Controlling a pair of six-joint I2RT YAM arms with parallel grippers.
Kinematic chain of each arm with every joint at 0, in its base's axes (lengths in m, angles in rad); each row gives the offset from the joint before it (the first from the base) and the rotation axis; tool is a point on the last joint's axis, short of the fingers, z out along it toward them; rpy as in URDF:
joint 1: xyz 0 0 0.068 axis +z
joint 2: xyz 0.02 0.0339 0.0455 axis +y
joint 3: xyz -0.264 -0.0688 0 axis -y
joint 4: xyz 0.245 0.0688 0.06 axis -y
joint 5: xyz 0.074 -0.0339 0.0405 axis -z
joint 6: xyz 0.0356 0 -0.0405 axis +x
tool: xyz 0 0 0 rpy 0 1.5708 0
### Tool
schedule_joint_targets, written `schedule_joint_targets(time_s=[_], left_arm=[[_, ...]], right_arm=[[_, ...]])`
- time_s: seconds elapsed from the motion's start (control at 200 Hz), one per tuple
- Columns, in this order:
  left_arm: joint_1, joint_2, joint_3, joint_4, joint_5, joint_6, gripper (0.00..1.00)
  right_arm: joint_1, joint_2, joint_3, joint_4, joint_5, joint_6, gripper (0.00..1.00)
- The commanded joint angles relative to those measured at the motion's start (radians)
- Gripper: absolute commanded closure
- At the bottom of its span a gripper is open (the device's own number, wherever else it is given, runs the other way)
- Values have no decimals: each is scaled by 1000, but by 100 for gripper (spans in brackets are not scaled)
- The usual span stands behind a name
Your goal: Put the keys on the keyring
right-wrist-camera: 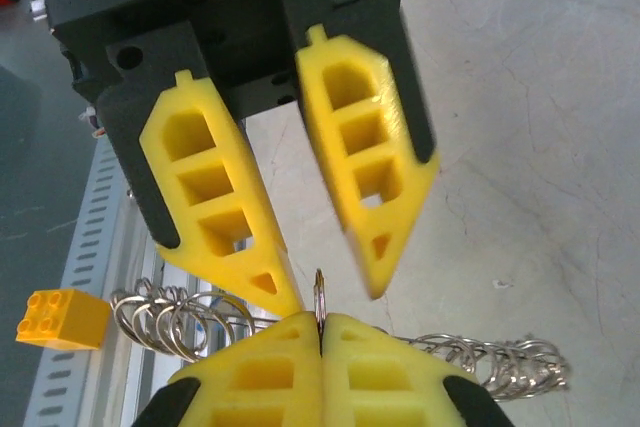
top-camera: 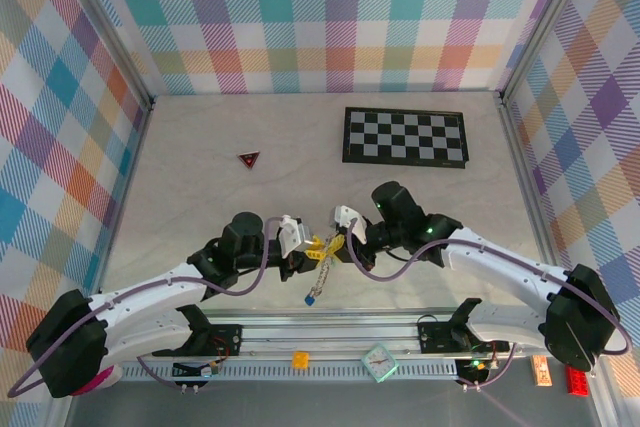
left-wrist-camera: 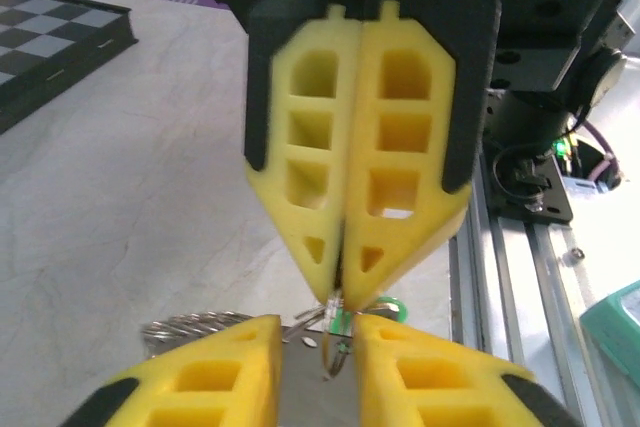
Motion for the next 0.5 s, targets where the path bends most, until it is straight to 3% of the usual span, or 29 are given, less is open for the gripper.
schedule_joint_targets(time_s=[0.0, 0.27, 0.495], left_arm=[[-9, -22, 44, -74, -37, 40, 71], [-10, 4, 107, -190, -21, 78, 73], [-10, 12, 134, -216, 1, 95, 90]], right_arm=[[4, 20, 93, -121, -3, -93, 100], [40, 82, 223, -288, 40, -204, 100], [76, 132, 283, -350, 67, -244, 100]])
